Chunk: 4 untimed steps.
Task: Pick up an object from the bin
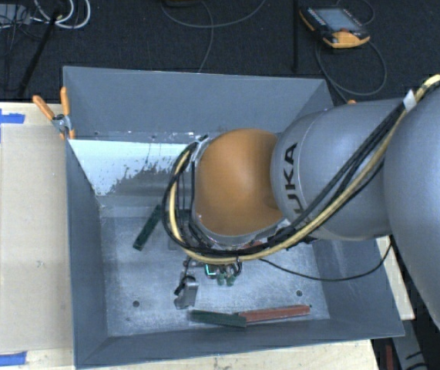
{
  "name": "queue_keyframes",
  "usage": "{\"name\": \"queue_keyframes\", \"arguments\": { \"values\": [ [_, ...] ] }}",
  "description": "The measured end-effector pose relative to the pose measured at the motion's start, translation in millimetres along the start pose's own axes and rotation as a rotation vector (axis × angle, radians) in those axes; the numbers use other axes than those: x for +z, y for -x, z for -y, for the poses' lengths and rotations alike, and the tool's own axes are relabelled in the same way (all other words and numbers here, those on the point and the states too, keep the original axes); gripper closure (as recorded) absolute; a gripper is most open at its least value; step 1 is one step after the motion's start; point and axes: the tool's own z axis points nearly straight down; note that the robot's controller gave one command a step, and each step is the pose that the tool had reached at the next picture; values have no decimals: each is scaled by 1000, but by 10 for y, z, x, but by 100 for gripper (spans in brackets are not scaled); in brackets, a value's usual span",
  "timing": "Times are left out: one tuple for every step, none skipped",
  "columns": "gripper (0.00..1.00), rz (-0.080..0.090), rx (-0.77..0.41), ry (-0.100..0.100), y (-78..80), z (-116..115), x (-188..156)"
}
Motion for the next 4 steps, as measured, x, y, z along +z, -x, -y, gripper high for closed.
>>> {"name": "queue_keyframes", "arguments": {
  "values": [
    [0, 15, -30, 0, 1069, 348, -38],
    [0, 4, -11, 1, 1074, 305, 851],
    [0, 11, 76, 2, 1135, 715, 857],
    [100, 25, 80, 5, 1173, 711, 807]
  ]
}}
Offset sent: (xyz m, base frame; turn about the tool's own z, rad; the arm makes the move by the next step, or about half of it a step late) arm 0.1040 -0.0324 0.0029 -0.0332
